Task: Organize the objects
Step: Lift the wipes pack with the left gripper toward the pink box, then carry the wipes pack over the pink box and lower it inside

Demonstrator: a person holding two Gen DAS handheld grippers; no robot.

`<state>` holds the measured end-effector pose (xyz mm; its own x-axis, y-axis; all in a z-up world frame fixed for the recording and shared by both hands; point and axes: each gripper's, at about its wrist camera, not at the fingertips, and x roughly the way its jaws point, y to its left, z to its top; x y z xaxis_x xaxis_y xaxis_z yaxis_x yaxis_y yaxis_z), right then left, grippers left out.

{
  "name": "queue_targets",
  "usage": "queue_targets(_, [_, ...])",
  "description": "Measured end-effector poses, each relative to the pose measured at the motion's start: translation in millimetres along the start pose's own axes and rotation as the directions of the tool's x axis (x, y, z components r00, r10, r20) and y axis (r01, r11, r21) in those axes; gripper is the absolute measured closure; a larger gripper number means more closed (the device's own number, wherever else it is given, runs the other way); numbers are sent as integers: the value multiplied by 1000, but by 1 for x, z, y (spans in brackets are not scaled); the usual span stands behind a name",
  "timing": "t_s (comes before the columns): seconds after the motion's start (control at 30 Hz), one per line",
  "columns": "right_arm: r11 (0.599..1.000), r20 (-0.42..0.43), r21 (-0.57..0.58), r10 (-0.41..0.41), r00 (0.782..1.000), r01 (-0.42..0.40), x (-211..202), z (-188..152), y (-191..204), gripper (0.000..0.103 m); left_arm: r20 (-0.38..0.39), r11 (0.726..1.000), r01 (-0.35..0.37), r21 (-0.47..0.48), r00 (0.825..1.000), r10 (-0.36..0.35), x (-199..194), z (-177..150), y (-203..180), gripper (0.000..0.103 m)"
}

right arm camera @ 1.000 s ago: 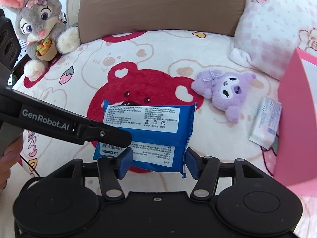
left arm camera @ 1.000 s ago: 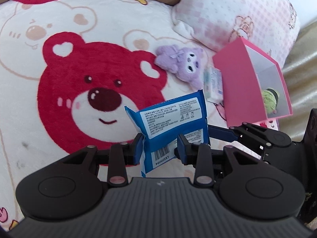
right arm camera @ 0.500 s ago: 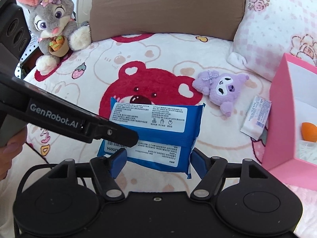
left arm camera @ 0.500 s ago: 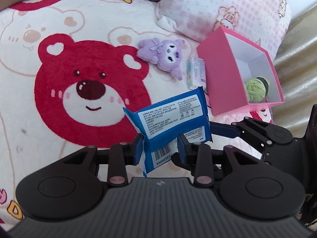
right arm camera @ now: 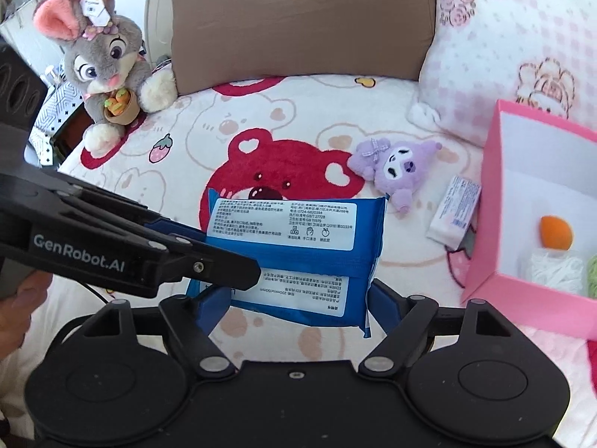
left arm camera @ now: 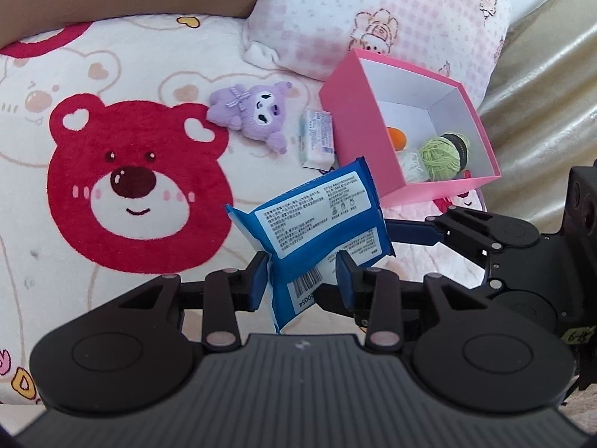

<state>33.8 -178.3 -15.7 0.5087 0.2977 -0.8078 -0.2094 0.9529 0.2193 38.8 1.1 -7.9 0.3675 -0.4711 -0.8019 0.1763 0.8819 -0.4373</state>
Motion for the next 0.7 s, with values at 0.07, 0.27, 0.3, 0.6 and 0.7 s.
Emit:
queue_targets(0.07, [1000, 0, -6, 3, 1000, -3, -6, -1, 0, 19, 8, 1000, -17, 13, 1000, 17, -3, -1, -8, 67])
queue_targets(0.27, [1000, 2, 13, 2, 1000, -2, -21, -4, -5, 18, 10, 999, -13, 40, 1000, 12, -12, 1, -27, 67])
queue_targets(0.3, [1000, 9, 19, 2, 1000, -2, -24, -4, -6, 18, 16, 999, -11, 49, 1000, 10, -15, 2, -30, 67])
queue_targets(0.6, [999, 43, 8, -36, 998, 36, -49, -5, -8, 17, 34, 996, 11, 86, 999, -14, -24, 10, -52, 67])
queue_targets(0.7, [999, 55, 16, -48, 997, 47, -55, -4, -11, 17, 35, 996, 15, 93, 999, -18, -24, 12, -58, 67])
